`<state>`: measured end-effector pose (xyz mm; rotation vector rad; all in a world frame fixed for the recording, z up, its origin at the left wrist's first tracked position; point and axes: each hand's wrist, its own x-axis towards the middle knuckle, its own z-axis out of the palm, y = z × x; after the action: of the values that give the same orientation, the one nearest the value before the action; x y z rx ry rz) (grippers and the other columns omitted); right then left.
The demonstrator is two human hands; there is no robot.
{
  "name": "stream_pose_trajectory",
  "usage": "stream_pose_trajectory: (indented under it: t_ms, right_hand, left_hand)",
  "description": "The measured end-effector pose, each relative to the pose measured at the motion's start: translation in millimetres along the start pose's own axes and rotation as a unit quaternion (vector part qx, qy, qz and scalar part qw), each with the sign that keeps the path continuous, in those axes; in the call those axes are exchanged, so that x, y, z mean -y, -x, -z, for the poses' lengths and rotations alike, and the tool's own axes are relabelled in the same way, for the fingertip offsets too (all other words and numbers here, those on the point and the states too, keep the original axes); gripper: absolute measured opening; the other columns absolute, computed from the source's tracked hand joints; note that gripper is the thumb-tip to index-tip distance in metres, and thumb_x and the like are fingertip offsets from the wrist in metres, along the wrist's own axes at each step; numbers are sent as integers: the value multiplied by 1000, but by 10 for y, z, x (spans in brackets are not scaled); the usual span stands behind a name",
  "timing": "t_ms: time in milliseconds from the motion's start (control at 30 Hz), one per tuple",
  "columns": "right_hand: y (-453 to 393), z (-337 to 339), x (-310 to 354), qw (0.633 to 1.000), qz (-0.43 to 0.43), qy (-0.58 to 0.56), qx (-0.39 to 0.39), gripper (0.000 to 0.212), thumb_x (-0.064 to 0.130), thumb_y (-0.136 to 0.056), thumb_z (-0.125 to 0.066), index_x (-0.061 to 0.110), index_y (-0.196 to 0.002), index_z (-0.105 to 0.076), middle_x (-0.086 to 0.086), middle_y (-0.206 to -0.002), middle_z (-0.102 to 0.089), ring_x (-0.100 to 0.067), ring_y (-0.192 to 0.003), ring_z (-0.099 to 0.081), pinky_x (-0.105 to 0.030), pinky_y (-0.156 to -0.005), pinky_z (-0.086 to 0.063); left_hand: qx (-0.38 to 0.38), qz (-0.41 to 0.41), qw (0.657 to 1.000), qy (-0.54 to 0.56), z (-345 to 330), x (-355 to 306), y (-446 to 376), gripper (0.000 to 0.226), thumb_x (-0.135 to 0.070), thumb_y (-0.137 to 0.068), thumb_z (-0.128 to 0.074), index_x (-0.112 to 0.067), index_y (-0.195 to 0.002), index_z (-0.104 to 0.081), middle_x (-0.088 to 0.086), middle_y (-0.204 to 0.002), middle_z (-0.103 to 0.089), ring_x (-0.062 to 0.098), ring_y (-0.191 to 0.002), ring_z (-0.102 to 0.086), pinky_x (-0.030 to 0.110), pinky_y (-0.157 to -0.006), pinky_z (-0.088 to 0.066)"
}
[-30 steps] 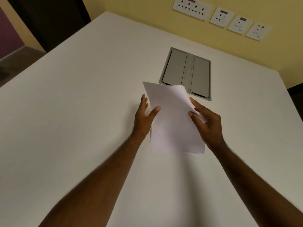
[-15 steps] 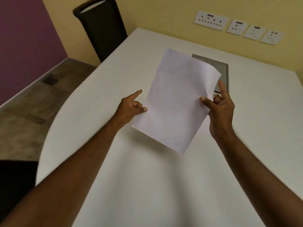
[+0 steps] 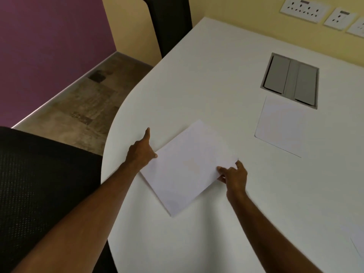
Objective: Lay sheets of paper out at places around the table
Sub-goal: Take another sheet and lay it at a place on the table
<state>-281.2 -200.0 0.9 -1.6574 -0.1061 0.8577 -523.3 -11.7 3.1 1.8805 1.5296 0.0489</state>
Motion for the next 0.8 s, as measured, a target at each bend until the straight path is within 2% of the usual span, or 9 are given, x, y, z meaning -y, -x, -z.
stream_pose_trajectory:
  t_ms: [100,167,233,300,433,500,600,667,800]
  right_hand:
    - [63,-3,-317,995,16,99,-16,76,-5,-74,-75,17,-142,-49,-5,-88,-65,-23,-83,-65,-35,-70,-62]
    - [93,22,-434,985,33,168,-14,79,-1,-74,-75,20,-145,-45,-6,-77,-66,-19,-75,-66,-26,-66,-61]
    - [105,51,-499,972,42,230,-16,80,4,-75,-76,24,-145,-43,-4,-72,-66,-18,-73,-67,-13,-58,-49]
    - [124,77,-545,957,48,286,-19,82,9,-76,-76,27,-147,-39,0,-73,-66,-14,-75,-64,-17,-65,-43]
    - [156,97,-605,933,62,354,-9,86,15,-81,-75,27,-152,-28,-10,-119,-68,-29,-111,-62,-36,-99,-45]
    - [193,105,-594,925,69,373,-9,88,18,-81,-76,25,-154,-26,-8,-132,-59,-28,-119,-58,-39,-101,-44]
    - [292,226,-509,910,87,403,-37,88,28,-81,-78,26,-153,-28,-5,-138,-51,-28,-130,-48,-43,-100,-45]
    - [363,355,-389,887,130,440,-49,80,32,-82,-76,28,-150,-32,-3,-136,-51,-26,-129,-48,-43,-97,-47]
    - [452,430,56,823,263,502,-27,58,36,-88,-70,26,-139,-46,-2,-114,-56,-26,-111,-56,-39,-85,-50]
  left_hand:
    - [-20,-25,991,-133,-127,226,94,110,-26,-86,-75,-25,-157,9,15,-91,-69,28,-83,-68,41,-87,-57]
    - [-45,-61,978,-196,-196,317,116,109,-29,-87,-74,-22,-158,8,12,-88,-70,25,-78,-67,37,-85,-55]
    - [-60,-86,965,-242,-259,389,101,107,-34,-86,-74,-21,-158,4,11,-95,-70,25,-85,-68,37,-87,-52]
    - [-70,-104,952,-278,-322,456,80,103,-38,-86,-74,-20,-158,-3,8,-107,-69,24,-96,-66,36,-90,-50]
    - [-87,-112,956,-256,-406,558,69,85,-36,-87,-73,-19,-155,-26,7,-130,-61,25,-113,-59,38,-98,-45]
    - [-113,-134,951,-254,-423,575,111,79,-32,-84,-76,-16,-151,-37,9,-127,-61,28,-110,-60,40,-94,-46]
    - [-168,-183,935,-252,-378,549,232,58,-20,-77,-82,-11,-131,-61,11,-107,-69,32,-93,-65,43,-81,-51]
    - [-218,-210,924,-234,-292,505,326,42,-17,-80,-77,-11,-121,-67,9,-100,-70,30,-87,-65,43,-79,-52]
    - [-292,-258,901,-191,25,340,561,42,-18,-88,-66,-11,-128,-62,9,-113,-69,28,-102,-65,44,-93,-50]
